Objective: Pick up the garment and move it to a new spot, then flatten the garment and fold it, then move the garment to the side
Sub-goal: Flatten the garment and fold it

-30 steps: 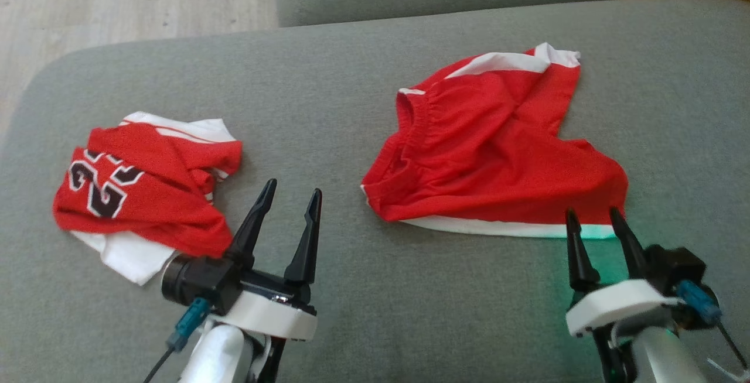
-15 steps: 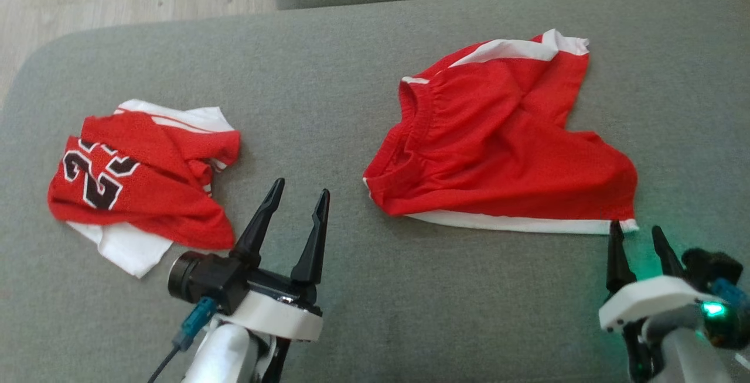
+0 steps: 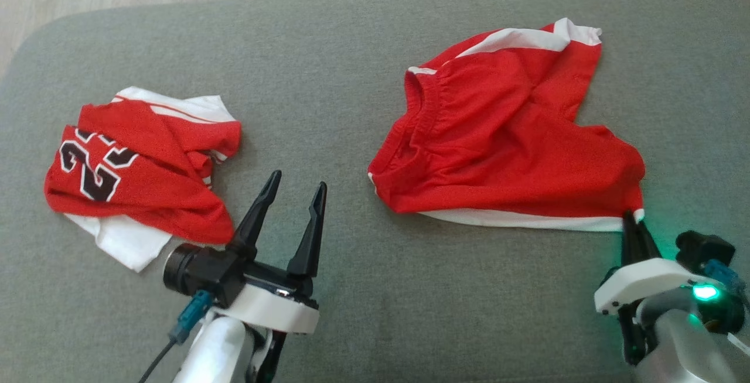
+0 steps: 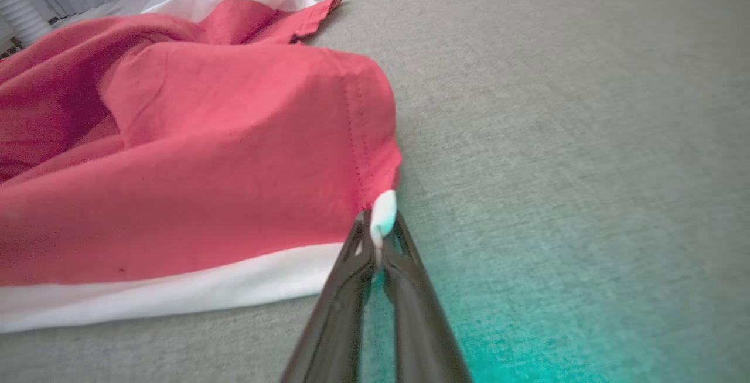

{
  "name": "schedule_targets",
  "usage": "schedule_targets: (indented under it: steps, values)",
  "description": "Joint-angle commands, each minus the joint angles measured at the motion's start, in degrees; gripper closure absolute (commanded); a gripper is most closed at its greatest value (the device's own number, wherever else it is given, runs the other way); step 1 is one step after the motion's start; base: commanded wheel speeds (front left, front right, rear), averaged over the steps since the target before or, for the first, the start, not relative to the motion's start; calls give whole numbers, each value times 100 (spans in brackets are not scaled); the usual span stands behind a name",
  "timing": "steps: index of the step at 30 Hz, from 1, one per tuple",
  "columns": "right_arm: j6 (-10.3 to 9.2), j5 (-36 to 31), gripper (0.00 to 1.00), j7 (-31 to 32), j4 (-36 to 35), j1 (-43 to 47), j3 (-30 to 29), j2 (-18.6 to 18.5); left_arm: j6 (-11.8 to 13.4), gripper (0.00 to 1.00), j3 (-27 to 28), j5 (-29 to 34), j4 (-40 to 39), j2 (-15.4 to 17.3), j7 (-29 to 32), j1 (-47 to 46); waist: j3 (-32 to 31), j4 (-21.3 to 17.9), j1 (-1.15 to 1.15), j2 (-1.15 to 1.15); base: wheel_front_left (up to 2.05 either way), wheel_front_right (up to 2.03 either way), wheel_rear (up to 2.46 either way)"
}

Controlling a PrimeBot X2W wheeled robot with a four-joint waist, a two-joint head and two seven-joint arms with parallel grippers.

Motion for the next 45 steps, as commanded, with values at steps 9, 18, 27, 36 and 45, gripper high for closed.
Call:
schedule_targets:
  steps: [9, 18, 27, 36, 45]
  values:
    - [-4, -536, 100, -169, -261, -249, -543, -29, -31, 0, -153, 263, -13, 298, -36, -482, 19, -278, 0, 0, 0, 0, 0]
    - [-4, -682, 100, -165, -214, -421, -719, -29, -32, 0, -2048, 849, 513, 967, -4, -1367, 224, -435, 0, 0, 0, 0, 0]
    - [-4, -498, 100, -187, -103, -608, -440, -29, -32, 0, -3089, 1279, 1358, 1242, 8, -2485, 489, -655, 0, 0, 0, 0, 0]
    - [-4, -321, 100, -208, -194, -676, -268, -29, -33, 0, -3651, 1156, 1906, 1165, -23, -3154, 778, -775, 0, 0, 0, 0, 0]
    - [-4, -212, 100, -216, -221, -677, -183, -29, -33, 0, -3931, 992, 1884, 1109, -34, -3385, 885, -806, 0, 0, 0, 0, 0]
